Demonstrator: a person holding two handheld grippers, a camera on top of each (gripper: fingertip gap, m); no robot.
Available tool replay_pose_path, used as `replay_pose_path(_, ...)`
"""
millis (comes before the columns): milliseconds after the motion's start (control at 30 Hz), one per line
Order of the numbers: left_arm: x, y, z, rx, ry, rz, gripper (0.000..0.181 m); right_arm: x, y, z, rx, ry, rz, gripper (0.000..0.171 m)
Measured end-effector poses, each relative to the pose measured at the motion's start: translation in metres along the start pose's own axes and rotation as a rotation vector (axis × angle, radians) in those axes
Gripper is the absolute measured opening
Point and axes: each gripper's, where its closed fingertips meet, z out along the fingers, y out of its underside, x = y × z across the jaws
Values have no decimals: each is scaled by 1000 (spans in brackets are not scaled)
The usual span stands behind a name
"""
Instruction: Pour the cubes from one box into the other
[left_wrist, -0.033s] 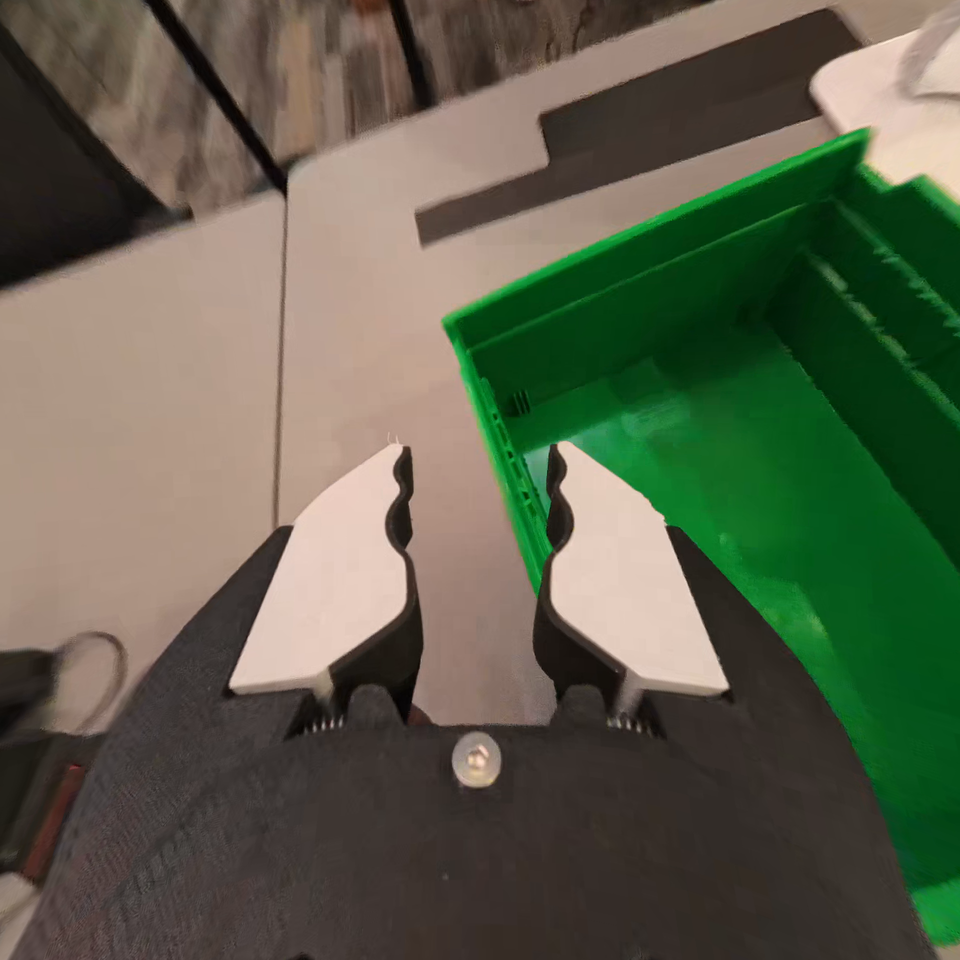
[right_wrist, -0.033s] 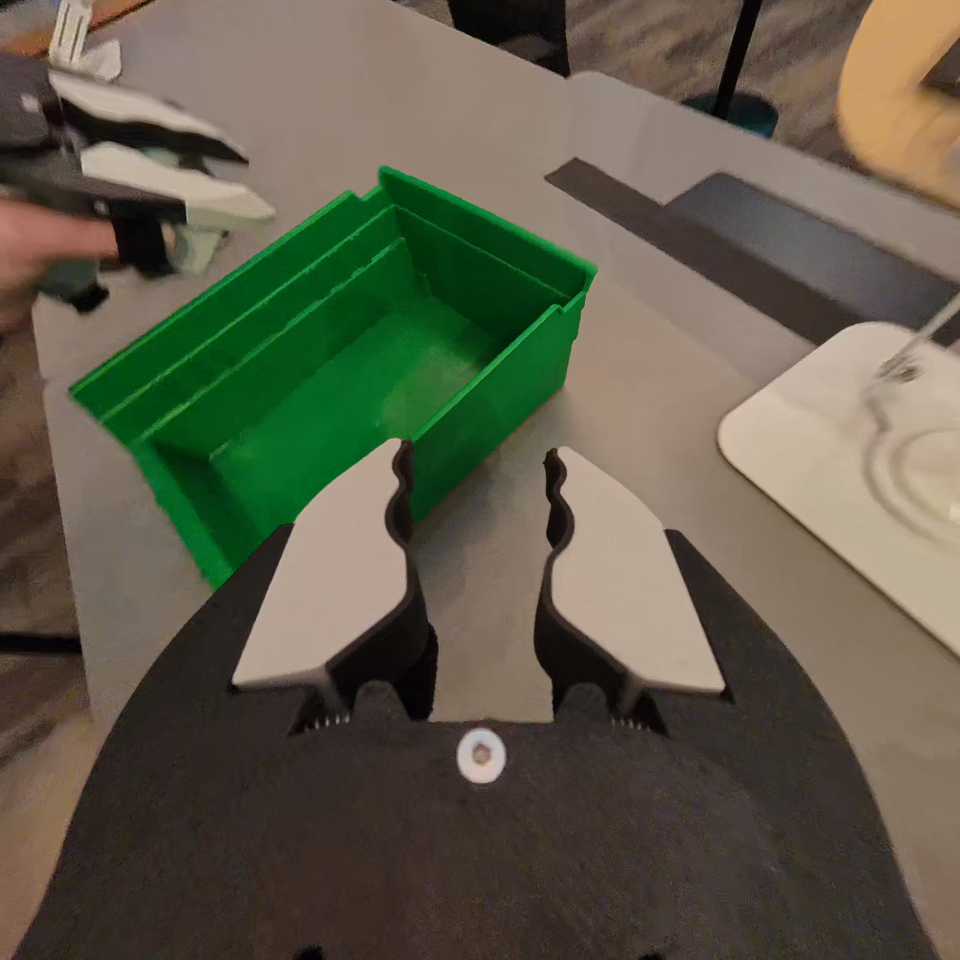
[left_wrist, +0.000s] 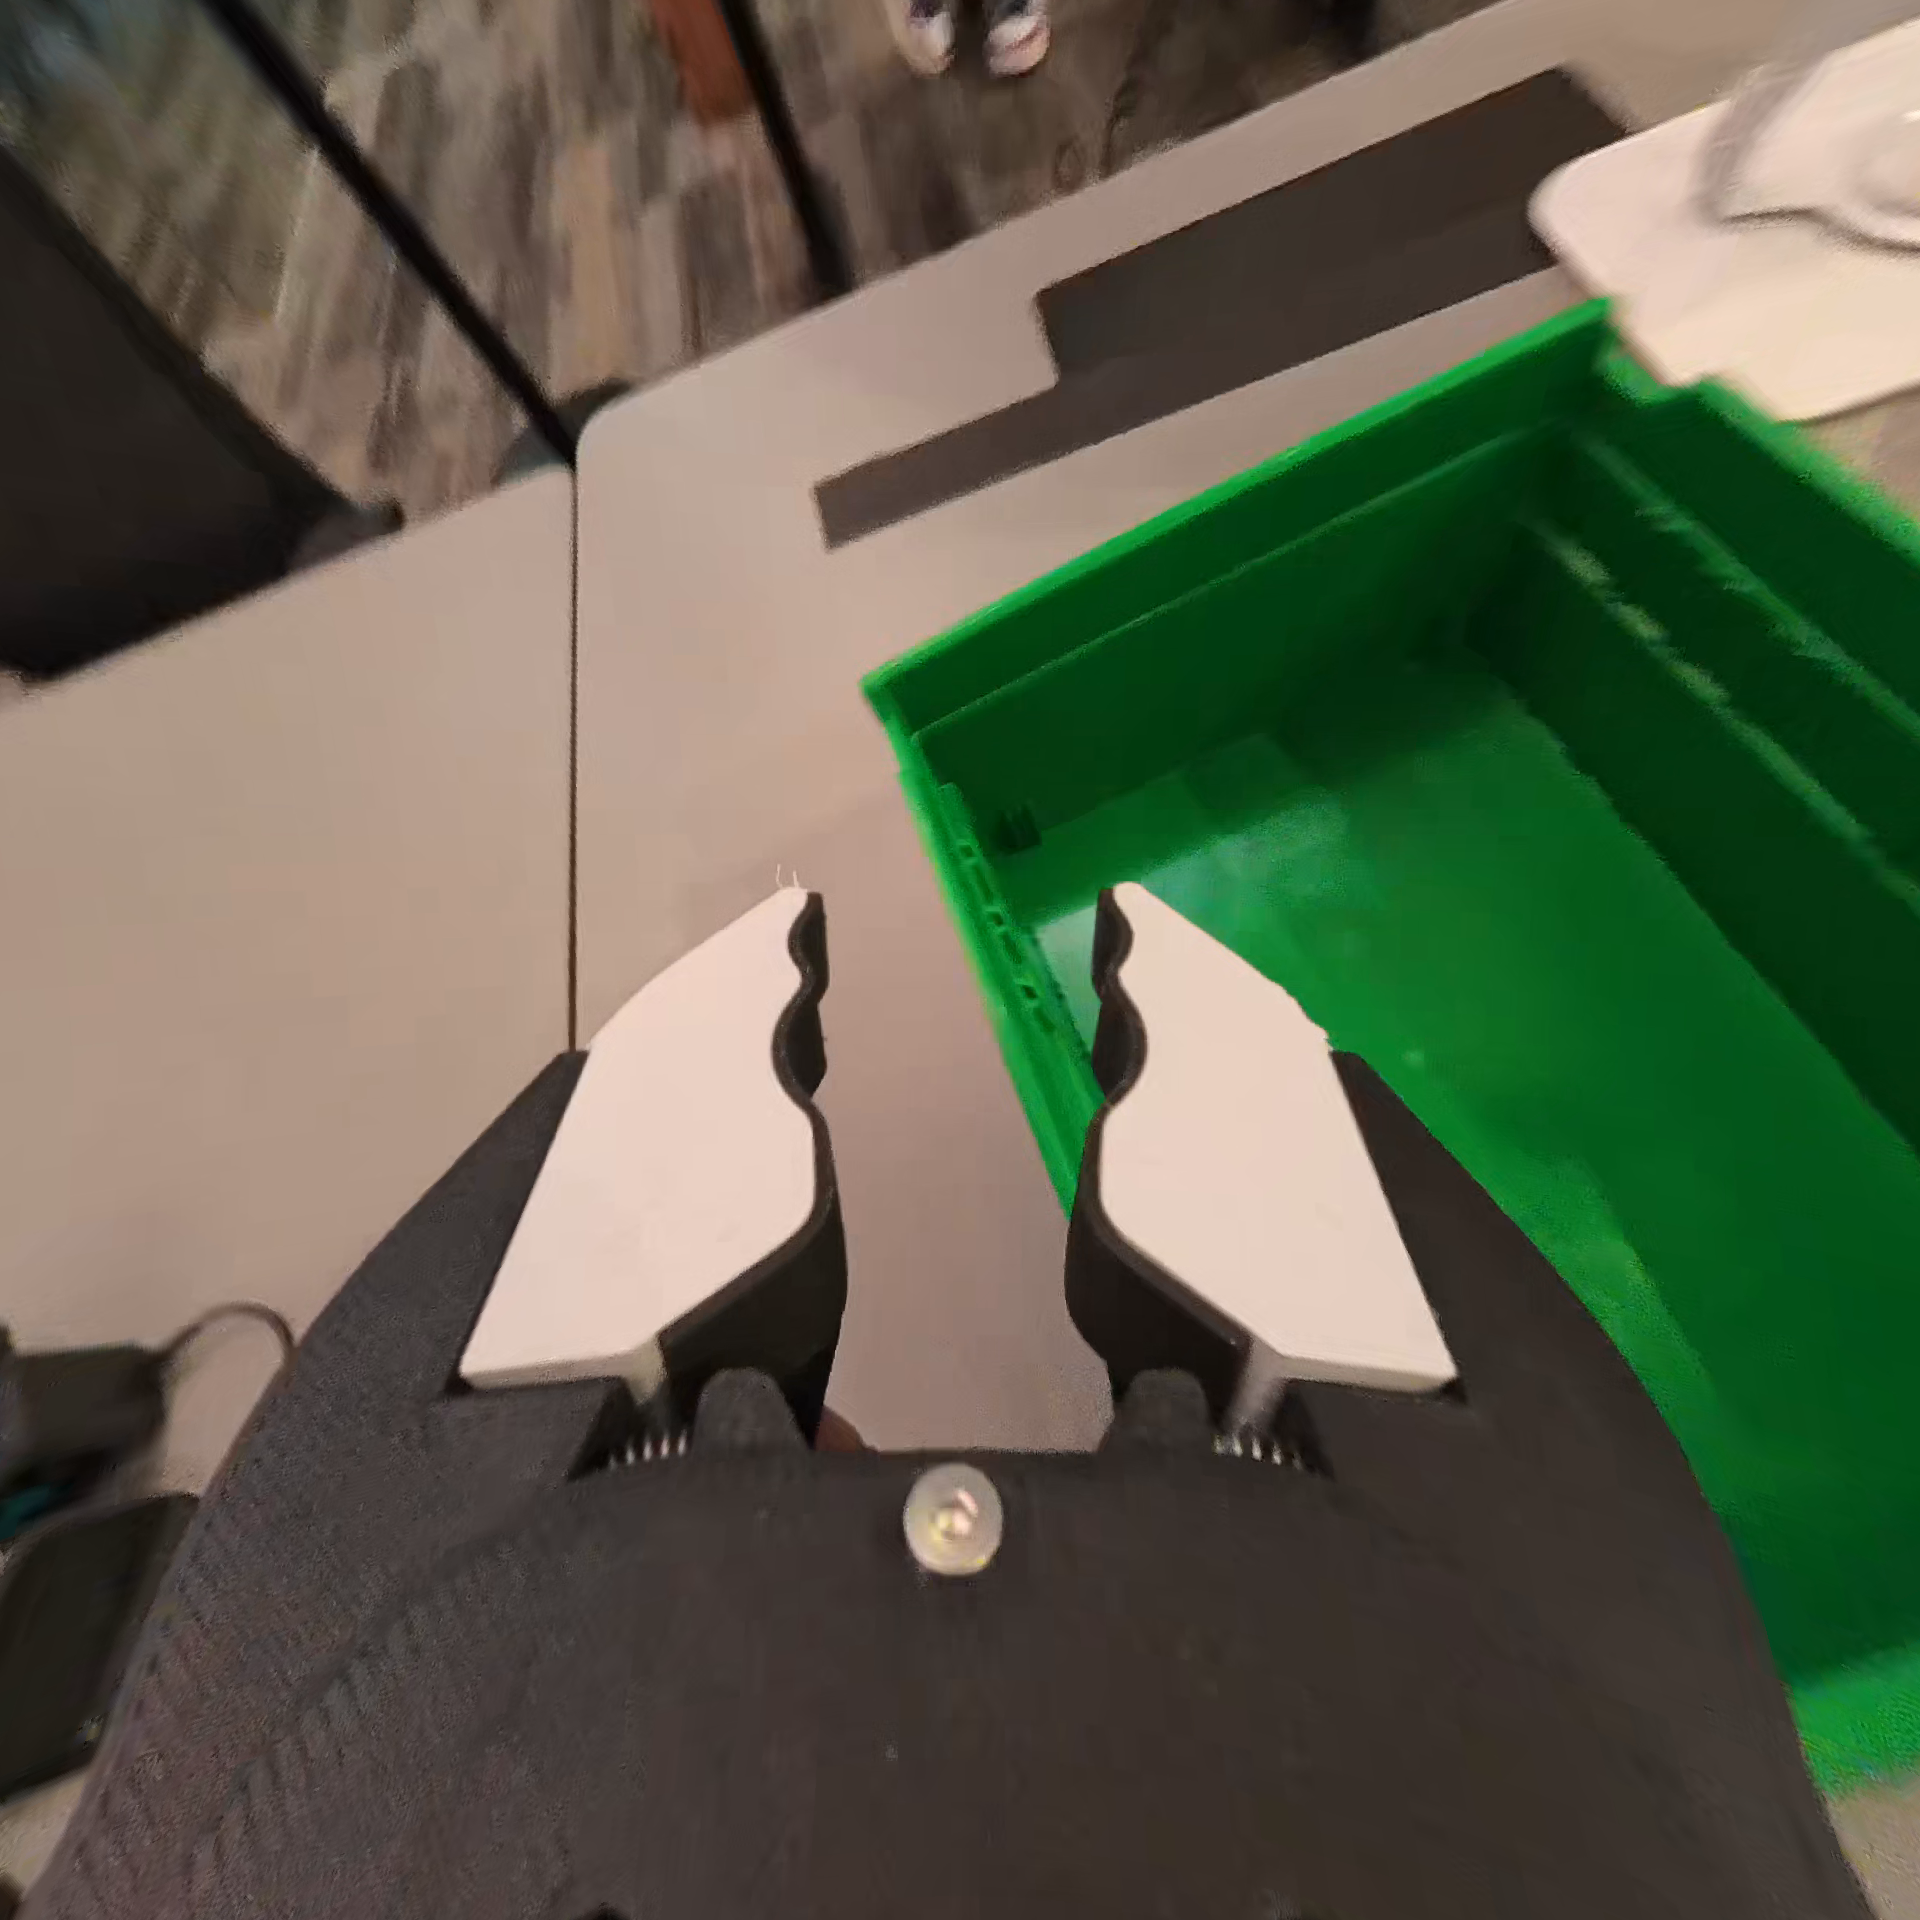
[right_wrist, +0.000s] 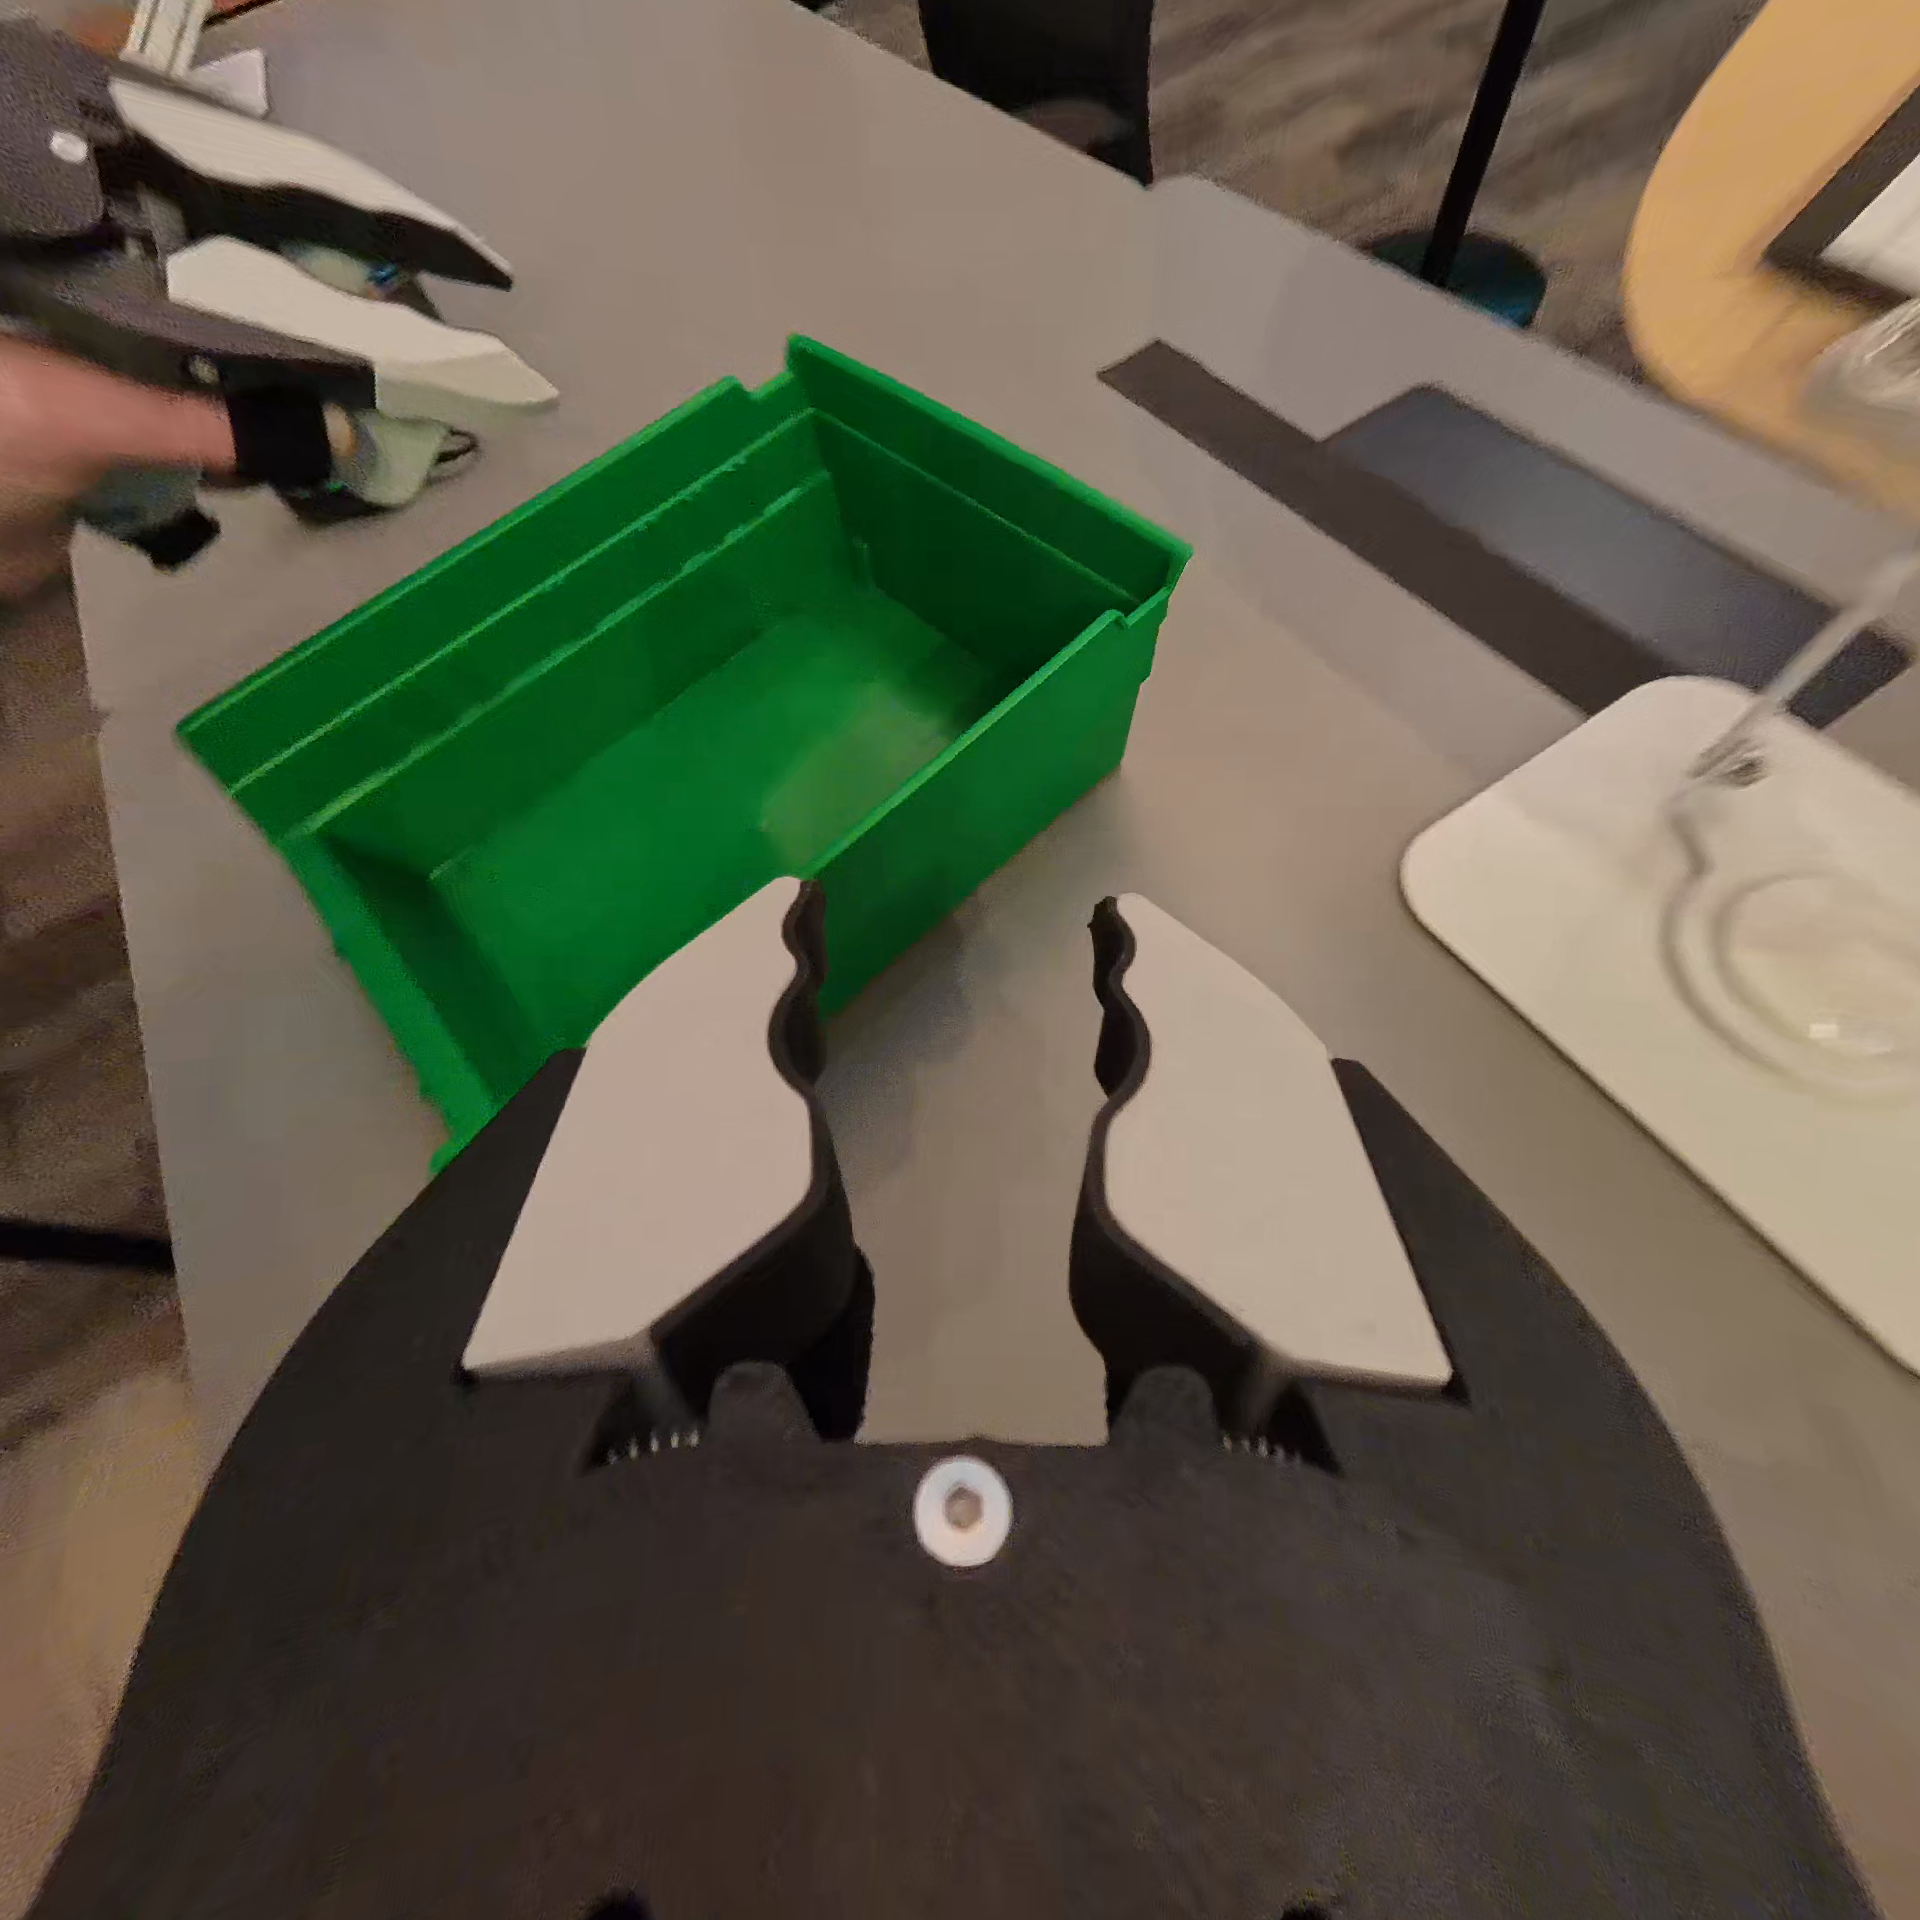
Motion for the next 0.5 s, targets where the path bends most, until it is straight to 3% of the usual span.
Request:
replay_pose_path(133, 47, -21, -54, 55, 142, 185, 49, -4, 0, -85, 80, 99, -219, 42)
replay_pose_path(200, 82, -24, -77, 89, 224, 291, 49, -12, 15, -119, 59, 90, -271, 53)
replay_pose_path(367, 162, 13, -100, 13, 423, 500, 63, -9, 73, -194, -27, 125, -384, 51)
replay_pose_path(500, 191, 54, -87, -96, 467, 598, 63, -1, 141, -234, -191, 121, -387, 44)
